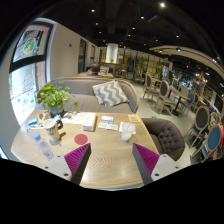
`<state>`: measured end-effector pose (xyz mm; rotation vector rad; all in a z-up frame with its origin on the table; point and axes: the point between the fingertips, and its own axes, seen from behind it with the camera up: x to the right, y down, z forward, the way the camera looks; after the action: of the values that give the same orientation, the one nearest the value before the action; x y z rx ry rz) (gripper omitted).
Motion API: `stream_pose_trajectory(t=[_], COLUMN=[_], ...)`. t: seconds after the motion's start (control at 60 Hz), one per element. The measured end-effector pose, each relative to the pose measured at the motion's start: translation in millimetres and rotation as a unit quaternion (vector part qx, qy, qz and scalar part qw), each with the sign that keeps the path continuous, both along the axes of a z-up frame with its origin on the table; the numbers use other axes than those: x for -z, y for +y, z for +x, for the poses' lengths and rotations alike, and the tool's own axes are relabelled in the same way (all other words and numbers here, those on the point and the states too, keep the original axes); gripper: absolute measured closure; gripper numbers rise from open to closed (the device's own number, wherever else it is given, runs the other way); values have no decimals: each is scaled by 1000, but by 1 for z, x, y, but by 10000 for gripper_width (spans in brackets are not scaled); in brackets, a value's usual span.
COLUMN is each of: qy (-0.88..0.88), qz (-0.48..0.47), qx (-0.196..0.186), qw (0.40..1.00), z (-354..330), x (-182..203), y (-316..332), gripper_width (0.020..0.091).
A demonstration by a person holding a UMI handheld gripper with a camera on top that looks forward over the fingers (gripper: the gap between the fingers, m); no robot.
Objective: Pour water
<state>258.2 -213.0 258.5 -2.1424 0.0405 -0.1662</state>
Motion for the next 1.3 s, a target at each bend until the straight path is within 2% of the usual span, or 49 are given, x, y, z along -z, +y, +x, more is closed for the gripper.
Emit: stream_pose_trajectory(t=[0.317,0.467,0.767,1.033,1.217,1.3], qy=[-8,1,27,62,56,45], qz=[-14,-17,-26,10,27,40], qx=[17,19,-47,-64,-42,-34], qw=[1000,1000,998,996,997,998], z=[-4,-33,-179,-285,-302,-300], x=[32,58,110,143,173,182], y=[-24,-46,-82,-21,41,65], gripper_width=[250,249,246,244,244,294])
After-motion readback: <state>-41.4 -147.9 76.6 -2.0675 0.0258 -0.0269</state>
